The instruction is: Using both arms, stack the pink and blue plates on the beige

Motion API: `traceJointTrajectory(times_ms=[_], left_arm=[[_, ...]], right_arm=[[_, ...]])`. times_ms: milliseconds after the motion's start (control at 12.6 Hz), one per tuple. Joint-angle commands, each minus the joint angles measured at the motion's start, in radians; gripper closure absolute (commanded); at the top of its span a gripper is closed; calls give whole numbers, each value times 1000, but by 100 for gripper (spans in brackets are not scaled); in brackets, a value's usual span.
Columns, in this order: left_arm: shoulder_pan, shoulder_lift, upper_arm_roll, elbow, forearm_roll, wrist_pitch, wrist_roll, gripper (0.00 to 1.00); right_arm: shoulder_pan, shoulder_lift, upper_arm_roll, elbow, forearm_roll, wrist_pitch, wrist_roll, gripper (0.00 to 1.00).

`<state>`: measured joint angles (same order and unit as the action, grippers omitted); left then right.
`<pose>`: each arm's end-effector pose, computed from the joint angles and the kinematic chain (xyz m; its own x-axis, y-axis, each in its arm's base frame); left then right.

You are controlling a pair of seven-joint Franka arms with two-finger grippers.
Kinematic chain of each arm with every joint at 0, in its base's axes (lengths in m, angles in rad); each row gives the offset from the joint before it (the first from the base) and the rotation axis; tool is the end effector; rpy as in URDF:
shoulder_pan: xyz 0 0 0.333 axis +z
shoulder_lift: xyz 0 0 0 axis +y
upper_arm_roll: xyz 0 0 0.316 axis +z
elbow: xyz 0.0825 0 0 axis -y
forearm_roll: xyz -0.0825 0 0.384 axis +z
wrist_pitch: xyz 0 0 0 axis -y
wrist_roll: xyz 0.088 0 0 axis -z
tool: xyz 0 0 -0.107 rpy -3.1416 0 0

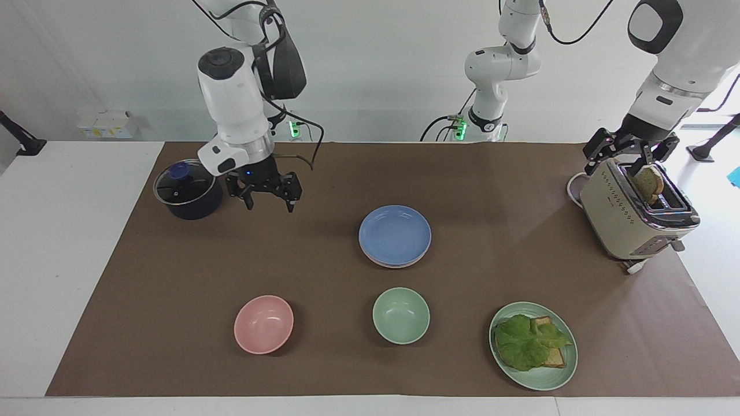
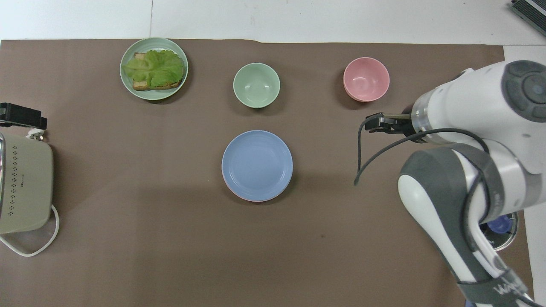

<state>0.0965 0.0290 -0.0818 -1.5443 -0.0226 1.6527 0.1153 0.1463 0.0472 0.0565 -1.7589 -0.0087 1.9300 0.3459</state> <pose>0.5720 0.0069 0.6284 0.9918 -0.0984 0.0817 -0.1000 -0.9949 0.0157 0.5786 0.1178 0.5402 0.9828 -0.1415 0.1183 -0.1381 -0.9898 -0.0365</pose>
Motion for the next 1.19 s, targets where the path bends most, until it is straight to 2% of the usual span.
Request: traceJointTrajectory(times_ms=[0,476,793,1110], left_arm=[[-1,-6,1,-4,18,-11,-3,0],[-1,-6,1,-4,18,-11,-3,0],[-1,-6,1,-4,18,-11,-3,0],[-1,-6,1,-4,18,-11,-3,0]], right_arm=[[-24,-73,9,19,-4,-57,-4,0],[-117,-115,-4,160,-22,-244,-5,0],[-220,-164,0,102,-10,-282,-86,0],[-223,-167,2,91,-5,-298,-96,0]])
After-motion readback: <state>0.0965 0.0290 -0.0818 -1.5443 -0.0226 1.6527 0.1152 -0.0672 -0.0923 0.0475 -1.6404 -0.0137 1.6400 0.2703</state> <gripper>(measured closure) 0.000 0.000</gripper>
